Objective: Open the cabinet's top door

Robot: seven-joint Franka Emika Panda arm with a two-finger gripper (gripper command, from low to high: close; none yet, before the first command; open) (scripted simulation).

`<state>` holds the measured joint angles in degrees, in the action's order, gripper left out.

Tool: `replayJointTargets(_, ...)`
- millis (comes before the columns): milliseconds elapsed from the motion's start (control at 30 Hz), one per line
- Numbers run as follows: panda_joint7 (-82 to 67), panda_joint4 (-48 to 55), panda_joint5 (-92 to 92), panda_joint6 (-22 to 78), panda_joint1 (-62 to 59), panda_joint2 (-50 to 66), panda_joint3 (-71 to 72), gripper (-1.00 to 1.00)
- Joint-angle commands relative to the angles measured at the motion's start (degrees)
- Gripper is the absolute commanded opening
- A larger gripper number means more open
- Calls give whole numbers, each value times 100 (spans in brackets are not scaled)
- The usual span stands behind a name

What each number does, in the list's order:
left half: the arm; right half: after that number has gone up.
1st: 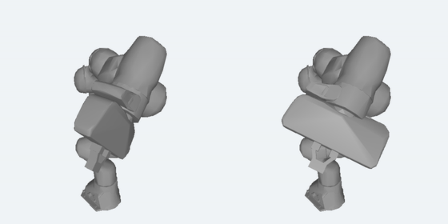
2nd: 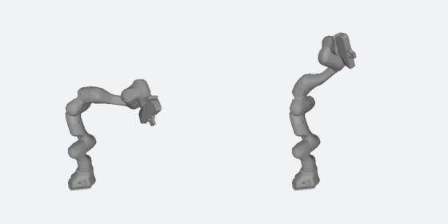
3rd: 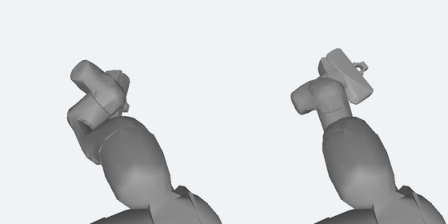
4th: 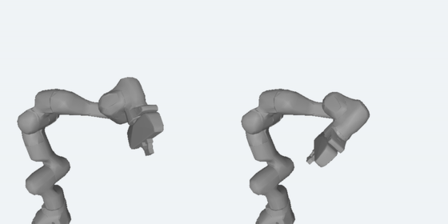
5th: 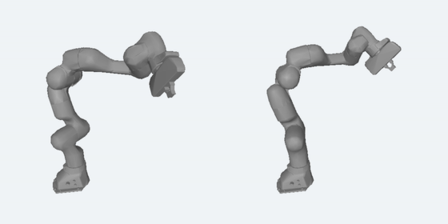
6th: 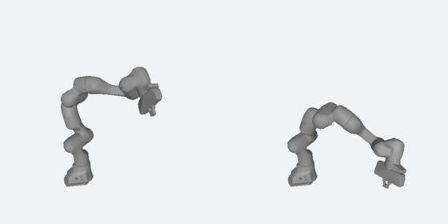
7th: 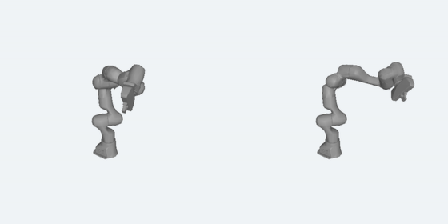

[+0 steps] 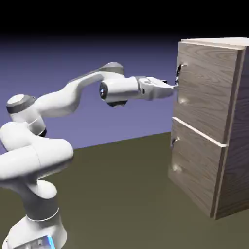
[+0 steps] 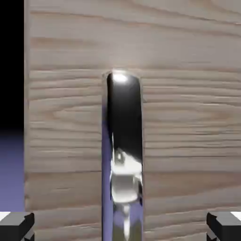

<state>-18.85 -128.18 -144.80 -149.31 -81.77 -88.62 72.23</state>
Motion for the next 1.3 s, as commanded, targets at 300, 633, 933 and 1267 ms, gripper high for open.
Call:
replayJointTargets(300,-883,-1361,-467,1741,672,-24,-478,-100)
replayJointTargets(633,-1800,-2776,-208,4233,1032,336,-1350,-100)
replayJointTargets(933,-2507,-3366,606,6476,584,946,-2240,-100)
replayJointTargets(1267,-3511,-3217,1998,8968,-667,2121,-2931,-100)
